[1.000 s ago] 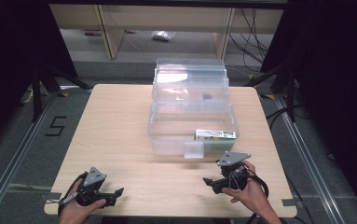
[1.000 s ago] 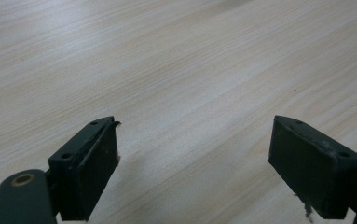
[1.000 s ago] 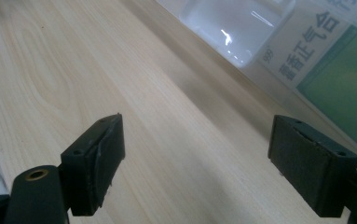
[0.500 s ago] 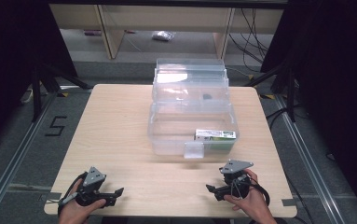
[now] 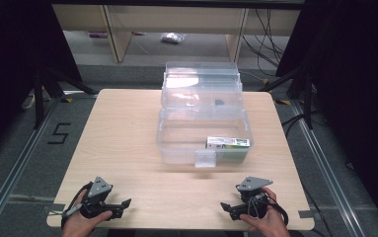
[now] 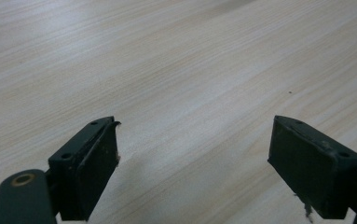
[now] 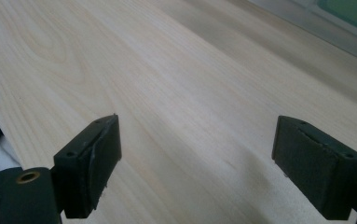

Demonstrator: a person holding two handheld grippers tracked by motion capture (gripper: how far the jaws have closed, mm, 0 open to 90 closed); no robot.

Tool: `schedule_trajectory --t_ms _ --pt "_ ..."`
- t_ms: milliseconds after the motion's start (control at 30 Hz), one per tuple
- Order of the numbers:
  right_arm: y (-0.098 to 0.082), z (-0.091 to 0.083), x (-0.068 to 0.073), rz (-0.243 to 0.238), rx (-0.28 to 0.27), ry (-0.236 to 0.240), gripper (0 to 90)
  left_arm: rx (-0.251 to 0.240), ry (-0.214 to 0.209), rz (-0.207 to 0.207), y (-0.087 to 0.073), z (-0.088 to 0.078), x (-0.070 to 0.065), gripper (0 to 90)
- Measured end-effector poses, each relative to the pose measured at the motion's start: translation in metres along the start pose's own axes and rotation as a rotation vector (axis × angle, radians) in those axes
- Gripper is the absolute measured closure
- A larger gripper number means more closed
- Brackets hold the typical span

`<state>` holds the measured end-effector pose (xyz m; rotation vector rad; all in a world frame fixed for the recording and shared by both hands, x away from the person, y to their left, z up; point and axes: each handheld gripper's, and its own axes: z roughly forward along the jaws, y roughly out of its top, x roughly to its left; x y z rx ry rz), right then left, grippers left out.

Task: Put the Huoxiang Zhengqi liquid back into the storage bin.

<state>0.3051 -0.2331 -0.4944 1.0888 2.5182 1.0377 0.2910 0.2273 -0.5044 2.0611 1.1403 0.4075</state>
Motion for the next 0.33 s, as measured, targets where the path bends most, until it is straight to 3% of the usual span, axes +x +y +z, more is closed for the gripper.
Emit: schedule_trajectory --t_ms 67,100,333 --pt "-0.0009 -0.002 0.0026 0.027 0.025 0.003 16.6 -0.016 -0.002 -0.009 -0.0001 0.001 -0.0006 15.1" --pt "-0.0011 -0.0018 -0.0001 -0.021 0.013 0.005 16.5 -0.013 0.0 -0.002 -0.0001 0.0007 0.0 15.1" --pt "-0.001 -0.001 0.0026 -0.023 -0.011 -0.01 16.5 -0.001 0.0 0.001 0.0 0.0003 0.0 15.1"
